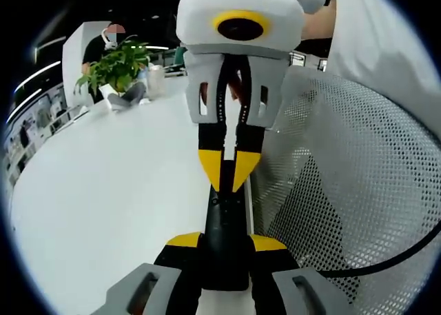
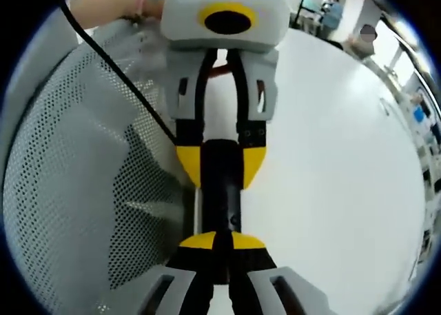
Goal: Press the specified remote control buttons in sequence, fully releasing each button before pressing the next.
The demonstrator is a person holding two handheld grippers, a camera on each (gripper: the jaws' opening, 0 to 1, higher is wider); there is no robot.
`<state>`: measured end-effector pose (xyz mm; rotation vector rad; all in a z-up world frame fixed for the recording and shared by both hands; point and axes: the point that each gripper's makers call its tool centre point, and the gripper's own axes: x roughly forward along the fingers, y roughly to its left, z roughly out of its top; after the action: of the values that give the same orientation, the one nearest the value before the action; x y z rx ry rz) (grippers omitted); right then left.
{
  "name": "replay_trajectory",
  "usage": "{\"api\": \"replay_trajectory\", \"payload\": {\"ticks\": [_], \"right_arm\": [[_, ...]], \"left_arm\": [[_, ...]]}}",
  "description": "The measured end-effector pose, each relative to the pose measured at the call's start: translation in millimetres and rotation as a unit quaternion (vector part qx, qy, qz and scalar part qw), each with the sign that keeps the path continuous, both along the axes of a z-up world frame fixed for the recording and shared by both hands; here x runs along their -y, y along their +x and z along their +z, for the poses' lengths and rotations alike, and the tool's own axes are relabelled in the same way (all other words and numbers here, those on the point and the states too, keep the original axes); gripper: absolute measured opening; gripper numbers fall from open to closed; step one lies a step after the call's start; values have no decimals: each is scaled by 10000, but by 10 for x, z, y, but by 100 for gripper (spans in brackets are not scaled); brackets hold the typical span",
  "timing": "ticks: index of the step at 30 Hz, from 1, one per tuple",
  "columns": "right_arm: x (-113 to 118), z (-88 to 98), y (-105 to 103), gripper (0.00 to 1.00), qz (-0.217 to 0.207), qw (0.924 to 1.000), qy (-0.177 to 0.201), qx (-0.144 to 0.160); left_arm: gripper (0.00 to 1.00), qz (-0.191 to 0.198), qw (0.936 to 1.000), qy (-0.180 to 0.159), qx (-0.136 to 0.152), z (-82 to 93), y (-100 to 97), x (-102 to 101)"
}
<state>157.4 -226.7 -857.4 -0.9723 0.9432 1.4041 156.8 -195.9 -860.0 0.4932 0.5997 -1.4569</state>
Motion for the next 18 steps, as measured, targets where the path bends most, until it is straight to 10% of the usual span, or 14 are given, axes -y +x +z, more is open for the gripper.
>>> {"api": "replay_trajectory", "payload": {"ticks": [9,18], "right_arm": [[10,32,12,2,-684,9904,1197,65],[-18,42,-19,0,-298,9920,1119,499]], "left_arm": [[25,5,10000,-6,6,0,-1,-2],[25,2,10000,-8,12,-2,2,-1]]}}
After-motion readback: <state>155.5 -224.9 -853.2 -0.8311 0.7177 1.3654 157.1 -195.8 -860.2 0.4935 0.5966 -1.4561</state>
